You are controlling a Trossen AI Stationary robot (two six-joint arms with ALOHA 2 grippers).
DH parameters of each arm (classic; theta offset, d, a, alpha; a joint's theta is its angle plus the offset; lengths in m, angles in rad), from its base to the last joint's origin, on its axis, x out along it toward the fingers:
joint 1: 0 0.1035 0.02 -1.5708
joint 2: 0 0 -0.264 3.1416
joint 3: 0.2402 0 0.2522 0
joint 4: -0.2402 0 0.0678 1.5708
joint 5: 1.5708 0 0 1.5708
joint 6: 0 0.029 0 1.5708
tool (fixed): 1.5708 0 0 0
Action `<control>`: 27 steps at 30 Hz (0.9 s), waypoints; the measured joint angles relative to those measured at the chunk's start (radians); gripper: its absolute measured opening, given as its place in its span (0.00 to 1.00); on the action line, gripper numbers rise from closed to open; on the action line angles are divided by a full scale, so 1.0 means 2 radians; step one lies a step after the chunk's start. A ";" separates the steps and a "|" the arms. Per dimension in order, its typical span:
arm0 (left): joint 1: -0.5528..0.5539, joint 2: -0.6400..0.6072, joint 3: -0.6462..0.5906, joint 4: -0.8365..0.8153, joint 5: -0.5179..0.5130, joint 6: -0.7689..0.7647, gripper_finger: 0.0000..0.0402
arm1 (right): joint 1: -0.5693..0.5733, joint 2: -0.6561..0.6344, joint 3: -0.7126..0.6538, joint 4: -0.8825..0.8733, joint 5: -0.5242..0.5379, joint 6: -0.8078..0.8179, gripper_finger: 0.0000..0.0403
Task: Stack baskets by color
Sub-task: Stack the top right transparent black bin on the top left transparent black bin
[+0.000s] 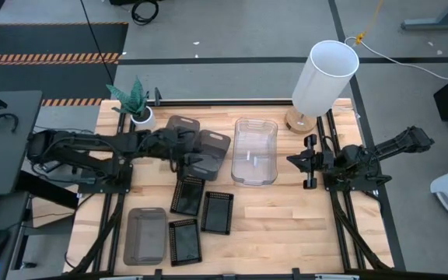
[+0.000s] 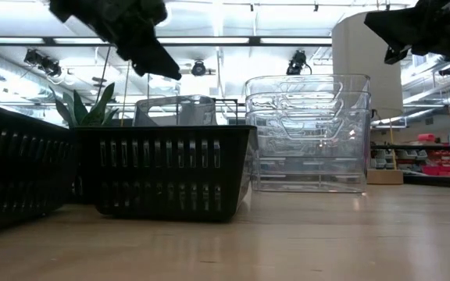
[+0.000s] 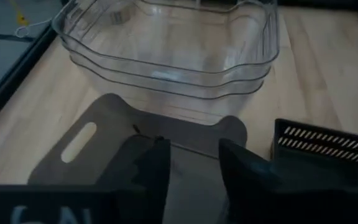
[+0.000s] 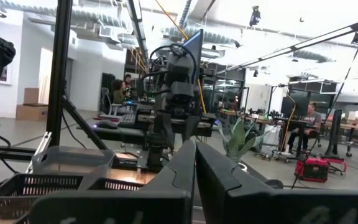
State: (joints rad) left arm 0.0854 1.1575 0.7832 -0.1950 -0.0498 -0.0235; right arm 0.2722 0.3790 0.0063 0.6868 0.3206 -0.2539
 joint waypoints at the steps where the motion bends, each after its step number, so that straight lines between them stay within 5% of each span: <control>1: 0.003 0.009 0.011 -0.012 0.005 0.004 0.39 | 0.000 0.000 0.000 0.000 0.000 0.000 0.05; 9: 0.015 0.077 0.073 -0.065 0.074 0.032 0.50 | 0.000 0.000 0.000 0.000 0.000 0.000 0.05; 27: 0.014 0.162 0.081 -0.090 0.095 0.051 0.43 | 0.000 0.000 0.000 0.000 0.000 0.000 0.05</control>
State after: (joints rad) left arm 0.1133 1.4819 0.9451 -0.3757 0.1412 0.0793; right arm 0.2722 0.3790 0.0063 0.6868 0.3202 -0.2539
